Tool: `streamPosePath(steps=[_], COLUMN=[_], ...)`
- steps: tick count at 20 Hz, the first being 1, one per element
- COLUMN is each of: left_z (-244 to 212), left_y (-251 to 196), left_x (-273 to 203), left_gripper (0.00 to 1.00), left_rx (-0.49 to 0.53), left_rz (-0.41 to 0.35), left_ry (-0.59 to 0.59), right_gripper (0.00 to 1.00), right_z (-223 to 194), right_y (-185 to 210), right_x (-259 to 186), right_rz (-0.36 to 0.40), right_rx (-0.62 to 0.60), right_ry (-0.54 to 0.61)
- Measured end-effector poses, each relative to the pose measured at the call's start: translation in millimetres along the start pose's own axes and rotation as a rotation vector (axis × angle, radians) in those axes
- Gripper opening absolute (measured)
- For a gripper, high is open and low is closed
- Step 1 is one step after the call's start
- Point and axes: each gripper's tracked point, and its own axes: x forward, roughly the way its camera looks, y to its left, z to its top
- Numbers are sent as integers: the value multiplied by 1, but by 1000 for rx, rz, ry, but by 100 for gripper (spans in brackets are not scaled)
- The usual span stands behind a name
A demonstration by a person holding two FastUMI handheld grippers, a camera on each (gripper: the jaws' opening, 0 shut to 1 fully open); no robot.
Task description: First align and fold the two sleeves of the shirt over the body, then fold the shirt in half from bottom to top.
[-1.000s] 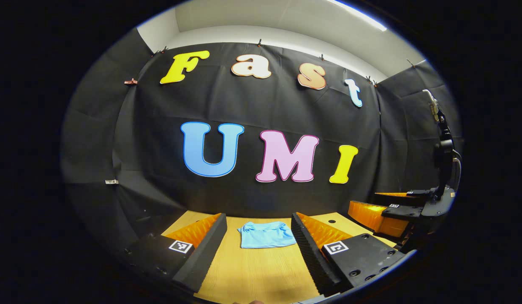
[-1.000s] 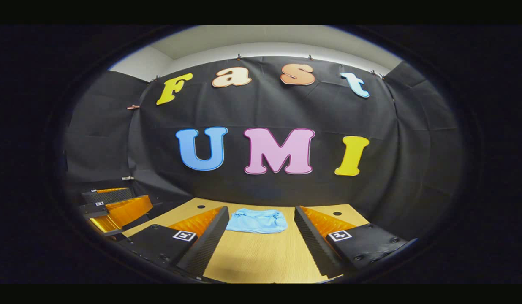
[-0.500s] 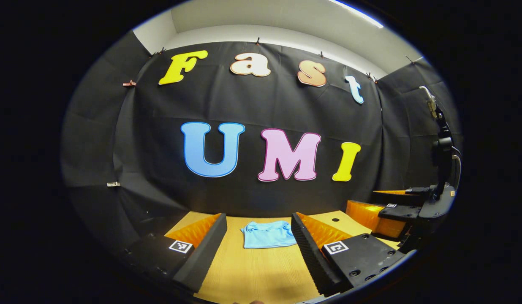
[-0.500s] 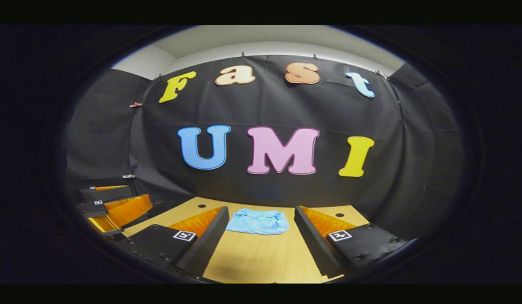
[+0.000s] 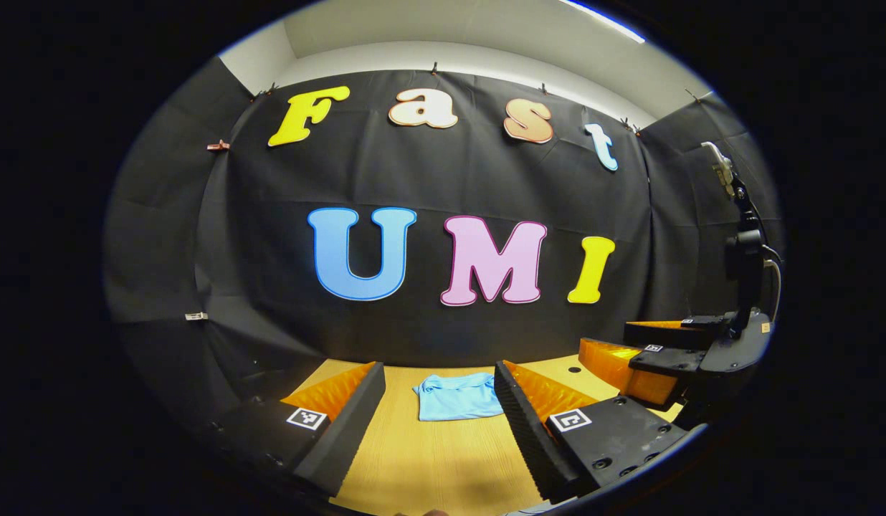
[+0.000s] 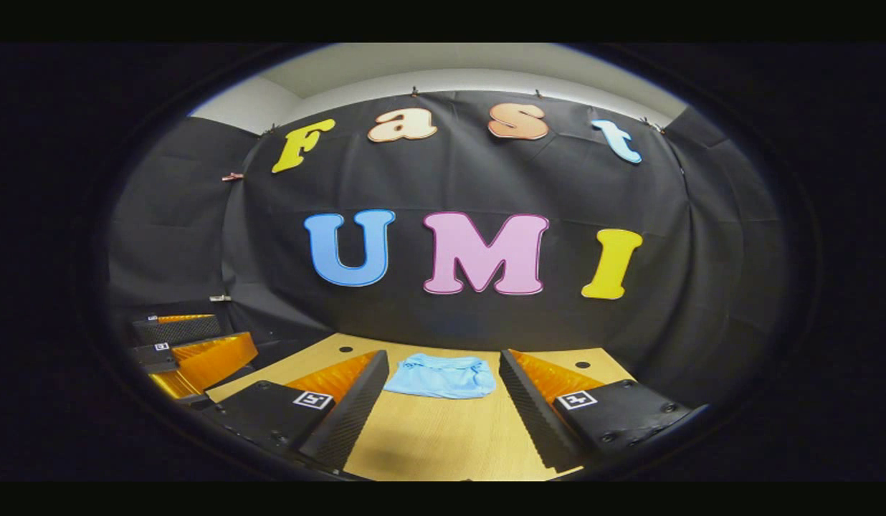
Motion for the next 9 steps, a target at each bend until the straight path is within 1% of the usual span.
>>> streamPosePath(steps=[6, 9], left_z=[2, 4], left_y=[2, 1], left_x=[4, 6], left_gripper=[97, 97], left_rx=[-5, -3], left_rz=[-5, -9], left_ry=[-8, -12], right_gripper=[97, 99], right_z=[2, 2], right_y=[-4, -6], right_x=[0, -1], right_rz=[-20, -28], right_rx=[1, 1], right_ry=[-16, -13])
